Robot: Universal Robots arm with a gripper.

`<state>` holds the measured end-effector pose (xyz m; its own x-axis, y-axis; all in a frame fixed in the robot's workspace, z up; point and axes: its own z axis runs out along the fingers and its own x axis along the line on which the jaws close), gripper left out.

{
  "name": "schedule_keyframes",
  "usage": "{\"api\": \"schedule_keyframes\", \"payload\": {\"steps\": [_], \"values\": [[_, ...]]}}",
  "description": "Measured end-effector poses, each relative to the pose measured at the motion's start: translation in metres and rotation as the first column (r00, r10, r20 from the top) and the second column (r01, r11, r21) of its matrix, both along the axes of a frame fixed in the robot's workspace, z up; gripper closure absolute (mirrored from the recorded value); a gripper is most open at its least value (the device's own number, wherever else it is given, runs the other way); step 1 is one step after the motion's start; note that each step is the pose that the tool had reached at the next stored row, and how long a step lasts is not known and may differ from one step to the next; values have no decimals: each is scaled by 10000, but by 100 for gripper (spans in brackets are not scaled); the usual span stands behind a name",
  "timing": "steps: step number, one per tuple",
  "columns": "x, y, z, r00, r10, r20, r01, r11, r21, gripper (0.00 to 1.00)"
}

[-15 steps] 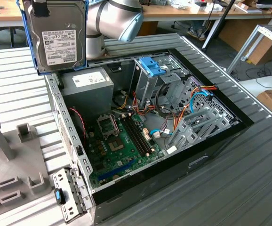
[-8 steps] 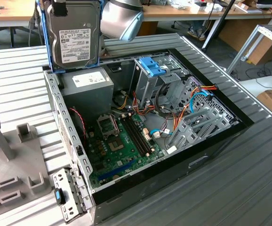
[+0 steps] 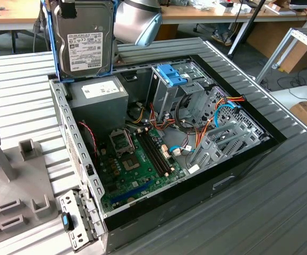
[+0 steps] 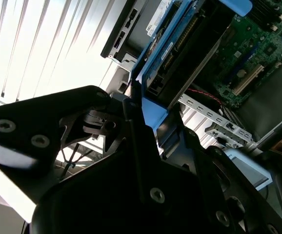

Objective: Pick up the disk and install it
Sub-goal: 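Pick up the disk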

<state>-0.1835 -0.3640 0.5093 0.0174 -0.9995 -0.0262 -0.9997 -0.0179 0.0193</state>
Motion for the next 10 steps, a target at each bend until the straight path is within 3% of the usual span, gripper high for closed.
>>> {"api": "schedule_keyframes", "payload": {"steps": [10], "values": [[242,9,0,10000,0,-1,0,10000,-1,64]]}}
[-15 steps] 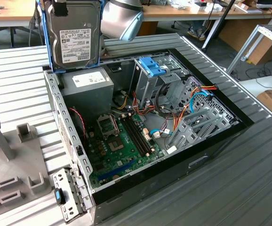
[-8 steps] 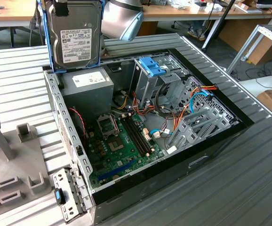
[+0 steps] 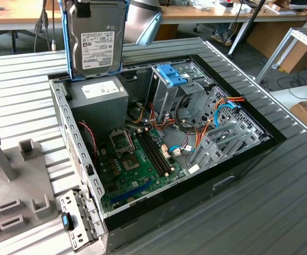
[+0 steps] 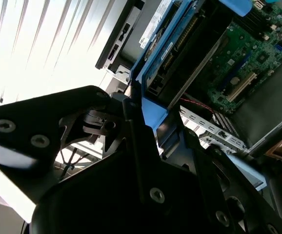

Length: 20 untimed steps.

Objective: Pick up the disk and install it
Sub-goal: 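Pick up the disk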

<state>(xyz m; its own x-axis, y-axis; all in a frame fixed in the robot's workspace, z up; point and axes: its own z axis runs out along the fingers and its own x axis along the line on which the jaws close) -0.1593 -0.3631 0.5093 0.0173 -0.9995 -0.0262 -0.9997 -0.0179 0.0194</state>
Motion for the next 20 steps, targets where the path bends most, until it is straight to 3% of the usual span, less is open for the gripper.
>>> {"api": "schedule_keyframes", "payload": {"steps": [10,20], "values": [[345,16,0,10000,1,0,-1,10000,0,64],[384,20,0,10000,0,0,0,10000,1,64]]}}
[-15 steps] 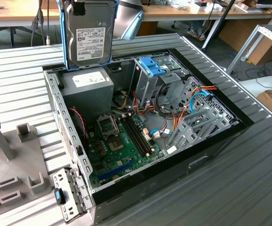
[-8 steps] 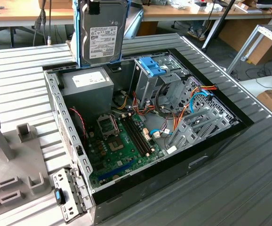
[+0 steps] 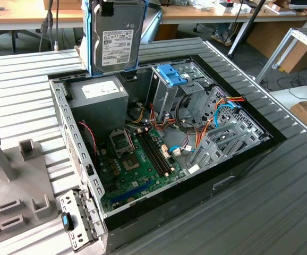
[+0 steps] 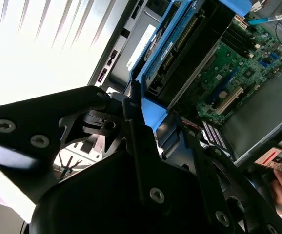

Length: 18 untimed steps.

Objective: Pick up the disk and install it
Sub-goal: 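Pick up the disk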

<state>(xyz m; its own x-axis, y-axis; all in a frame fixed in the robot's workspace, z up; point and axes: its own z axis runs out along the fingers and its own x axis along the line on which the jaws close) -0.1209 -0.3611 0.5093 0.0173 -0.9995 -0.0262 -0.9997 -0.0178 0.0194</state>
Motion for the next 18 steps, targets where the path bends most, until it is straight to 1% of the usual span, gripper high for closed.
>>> {"api": "schedule_keyframes", "payload": {"steps": [11,13,15,18], "values": [[19,1,0,10000,1,0,-1,10000,0,64],[36,2,0,10000,0,0,0,10000,0,64],[78,3,0,10000,1,0,-1,10000,0,64],[115,4,0,10000,0,0,0,10000,0,64]]}}
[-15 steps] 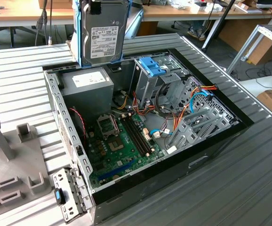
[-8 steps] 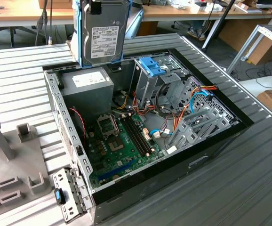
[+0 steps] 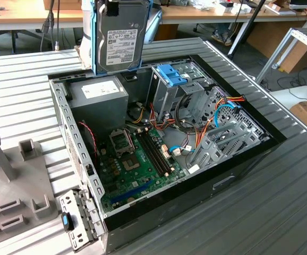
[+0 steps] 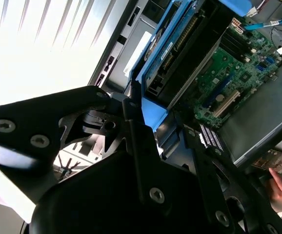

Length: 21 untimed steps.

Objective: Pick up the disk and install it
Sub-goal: 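Pick up the disk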

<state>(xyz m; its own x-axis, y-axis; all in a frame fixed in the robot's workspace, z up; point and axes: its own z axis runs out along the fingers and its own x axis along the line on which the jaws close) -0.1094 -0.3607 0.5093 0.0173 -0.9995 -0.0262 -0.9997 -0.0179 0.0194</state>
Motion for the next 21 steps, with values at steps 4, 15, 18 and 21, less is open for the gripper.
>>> {"api": "schedule_keyframes", "payload": {"steps": [4,15,18,21], "values": [[75,3,0,10000,-1,0,1,10000,0,64],[254,-20,-1,10000,0,-1,0,10000,0,64],[281,-99,-3,10000,0,0,0,10000,1,64],[310,-248,-4,10000,-1,0,1,10000,0,64]]}}
